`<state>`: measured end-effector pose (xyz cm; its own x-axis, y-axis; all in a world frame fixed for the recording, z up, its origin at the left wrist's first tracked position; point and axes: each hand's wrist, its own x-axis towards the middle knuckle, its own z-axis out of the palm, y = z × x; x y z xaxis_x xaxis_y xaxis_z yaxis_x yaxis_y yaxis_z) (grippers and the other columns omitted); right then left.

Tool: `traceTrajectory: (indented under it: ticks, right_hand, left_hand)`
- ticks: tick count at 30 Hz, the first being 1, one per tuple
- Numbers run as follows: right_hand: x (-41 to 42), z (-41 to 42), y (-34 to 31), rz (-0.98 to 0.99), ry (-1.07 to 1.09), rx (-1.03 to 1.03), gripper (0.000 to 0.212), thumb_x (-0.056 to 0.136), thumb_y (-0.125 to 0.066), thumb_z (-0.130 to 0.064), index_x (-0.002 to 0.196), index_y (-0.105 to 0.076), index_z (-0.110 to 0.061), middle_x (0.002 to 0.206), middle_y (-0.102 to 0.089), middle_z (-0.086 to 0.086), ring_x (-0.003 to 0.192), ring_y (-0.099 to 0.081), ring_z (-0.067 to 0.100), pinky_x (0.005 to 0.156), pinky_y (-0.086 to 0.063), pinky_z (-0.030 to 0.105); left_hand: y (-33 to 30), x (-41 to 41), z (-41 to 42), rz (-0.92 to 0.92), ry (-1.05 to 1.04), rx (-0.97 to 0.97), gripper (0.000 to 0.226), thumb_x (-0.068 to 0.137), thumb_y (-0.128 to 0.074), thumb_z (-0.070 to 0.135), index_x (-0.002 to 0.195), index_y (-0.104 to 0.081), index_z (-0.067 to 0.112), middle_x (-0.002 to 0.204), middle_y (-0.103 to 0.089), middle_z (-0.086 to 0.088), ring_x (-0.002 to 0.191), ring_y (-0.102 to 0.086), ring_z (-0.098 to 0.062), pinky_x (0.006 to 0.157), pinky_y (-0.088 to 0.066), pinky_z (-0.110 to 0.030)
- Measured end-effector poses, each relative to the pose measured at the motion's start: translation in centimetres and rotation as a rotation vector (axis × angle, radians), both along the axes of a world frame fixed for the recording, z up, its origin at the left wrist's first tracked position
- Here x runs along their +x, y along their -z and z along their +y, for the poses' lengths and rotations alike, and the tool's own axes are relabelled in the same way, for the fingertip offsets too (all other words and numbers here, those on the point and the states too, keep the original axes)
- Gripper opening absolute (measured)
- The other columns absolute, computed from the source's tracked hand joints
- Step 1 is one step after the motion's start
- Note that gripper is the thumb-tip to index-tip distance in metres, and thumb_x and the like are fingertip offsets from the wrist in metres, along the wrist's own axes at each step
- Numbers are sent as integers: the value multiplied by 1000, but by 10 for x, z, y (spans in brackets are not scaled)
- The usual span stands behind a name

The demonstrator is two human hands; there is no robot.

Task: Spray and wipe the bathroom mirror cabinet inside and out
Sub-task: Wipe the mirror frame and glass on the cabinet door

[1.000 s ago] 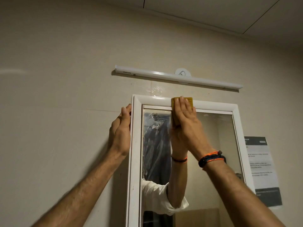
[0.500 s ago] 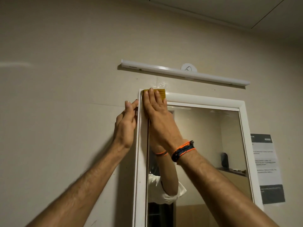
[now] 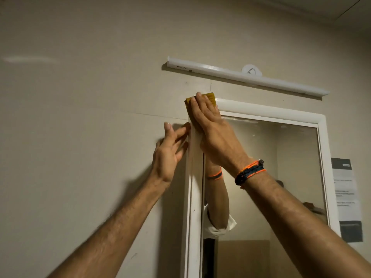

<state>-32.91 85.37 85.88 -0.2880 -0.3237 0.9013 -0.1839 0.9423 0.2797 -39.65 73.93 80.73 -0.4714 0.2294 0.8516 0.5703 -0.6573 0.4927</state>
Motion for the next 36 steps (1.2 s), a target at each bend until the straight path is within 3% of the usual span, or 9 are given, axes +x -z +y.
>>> traceTrajectory:
  ticks: [6, 12, 16, 18, 24, 27, 30, 36]
  right_hand:
    - [1, -2, 51, 9, 34, 11, 75, 88, -44, 10, 155, -16, -11, 162, -4, 10, 151, -1, 20, 124, -5, 32]
    - [0, -9, 115, -5, 56, -47, 70, 92, -42, 11, 154, -16, -9, 162, -5, 8, 151, -1, 20, 124, -9, 34]
    - [2, -13, 112, -19, 107, -76, 71, 92, -38, 10, 155, -14, -12, 162, -3, 6, 151, 1, 19, 122, -2, 24]
    - [3, -15, 97, -29, 125, -82, 70, 92, -35, 8, 155, -14, -12, 163, -3, 9, 151, 0, 21, 123, -4, 29]
    - [2, -22, 70, -11, 146, -112, 70, 92, -39, 8, 155, -14, -9, 162, -3, 12, 151, -1, 24, 124, -8, 33]
    - [3, -21, 94, -16, 128, -118, 69, 93, -40, 6, 155, -13, -10, 163, -3, 10, 151, -1, 22, 123, -6, 28]
    - [3, -22, 131, -18, 105, -135, 67, 96, -41, 5, 154, -12, -11, 162, 0, 6, 151, 1, 19, 124, -9, 33]
    - [4, -30, 201, -46, 127, -187, 78, 87, -40, 17, 154, -12, -11, 163, 0, 8, 151, 2, 17, 123, -15, 40]
  left_hand:
    - [26, -13, 2, -8, 115, 0, 61, 98, -18, 53, 132, -53, 17, 133, -59, 3, 127, -51, -5, 111, -36, -29]
    - [67, -21, -3, 38, 159, -69, 68, 84, -27, 61, 134, -51, 22, 125, -60, 18, 126, -50, 2, 107, -40, -21]
    - [74, -19, -5, 52, 141, -133, 69, 84, -24, 63, 136, -50, 25, 126, -57, 23, 121, -50, 8, 104, -38, -16]
    - [75, -18, -6, 53, 141, -160, 67, 84, -24, 64, 135, -50, 28, 128, -57, 23, 118, -50, 12, 102, -38, -13]
    - [79, -20, -5, 18, 151, -147, 82, 84, -24, 63, 145, -41, 12, 148, -45, 5, 133, -43, -1, 117, -29, -28]
    - [85, -18, -5, 39, 180, -146, 78, 86, -23, 60, 146, -39, 14, 149, -43, 7, 135, -41, 0, 113, -33, -21]
    - [93, -16, -7, 62, 195, -158, 67, 88, -22, 58, 141, -42, 24, 140, -48, 16, 125, -45, 11, 99, -40, -8]
    - [111, -16, -10, 41, 179, -194, 77, 88, -20, 59, 148, -35, 14, 150, -38, 14, 118, -45, 16, 102, -36, -8]
